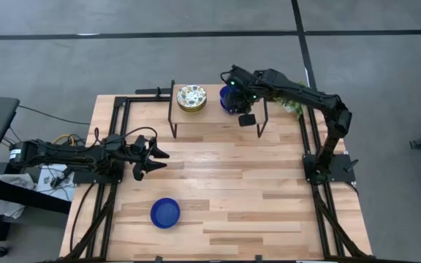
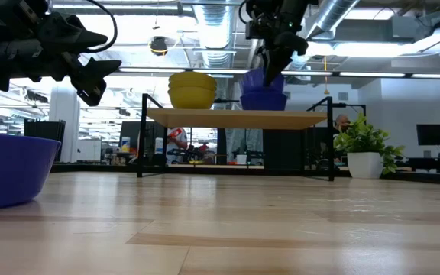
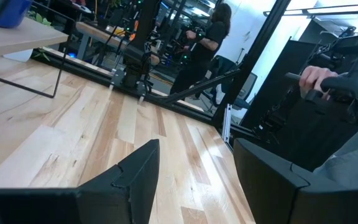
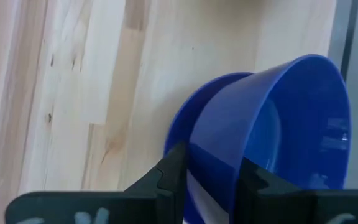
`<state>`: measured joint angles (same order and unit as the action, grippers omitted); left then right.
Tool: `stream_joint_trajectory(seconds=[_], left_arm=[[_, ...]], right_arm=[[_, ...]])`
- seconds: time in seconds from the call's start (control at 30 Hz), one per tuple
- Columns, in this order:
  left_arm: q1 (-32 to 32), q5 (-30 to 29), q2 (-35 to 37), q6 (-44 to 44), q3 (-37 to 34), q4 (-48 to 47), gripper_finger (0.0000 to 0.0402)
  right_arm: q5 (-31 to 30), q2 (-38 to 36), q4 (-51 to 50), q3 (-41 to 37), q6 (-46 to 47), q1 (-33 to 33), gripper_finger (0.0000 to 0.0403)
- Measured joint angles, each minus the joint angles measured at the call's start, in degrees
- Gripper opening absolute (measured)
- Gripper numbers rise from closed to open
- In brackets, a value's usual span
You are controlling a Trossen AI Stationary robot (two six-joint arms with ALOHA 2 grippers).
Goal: Pick & Place Mini bowls
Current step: Stack the top blue bowl on top of the blue bowl on the shelf
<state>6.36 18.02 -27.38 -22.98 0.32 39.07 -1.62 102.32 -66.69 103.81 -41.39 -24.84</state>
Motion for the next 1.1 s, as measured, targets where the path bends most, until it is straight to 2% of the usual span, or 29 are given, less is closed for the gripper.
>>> stream_joint_trajectory(seconds=[0.6, 0.73, 0.97, 1.1], left_arm=[[0.0, 0.0, 0.0, 0.0, 0.0, 0.0, 0.0204], [0.0, 0.0, 0.0, 0.0, 0.0, 0.0, 0.0204], [0.0, 0.0, 0.0, 0.0, 0.0, 0.0, 0.0204], [0.0, 0.0, 0.0, 0.0, 0.0, 0.0, 0.0204]], right_arm=[[0.4, 0.0, -0.8, 0.7, 0.5, 0.1, 0.0073], [0.8, 0.0, -0.8, 0.7, 0.9, 0.1, 0.0097], [0.1, 0.0, -0.8, 0.7, 0.9, 0.0, 0.0164], [-0.2, 0.0, -0.8, 0.7, 0.9, 0.0, 0.0183]])
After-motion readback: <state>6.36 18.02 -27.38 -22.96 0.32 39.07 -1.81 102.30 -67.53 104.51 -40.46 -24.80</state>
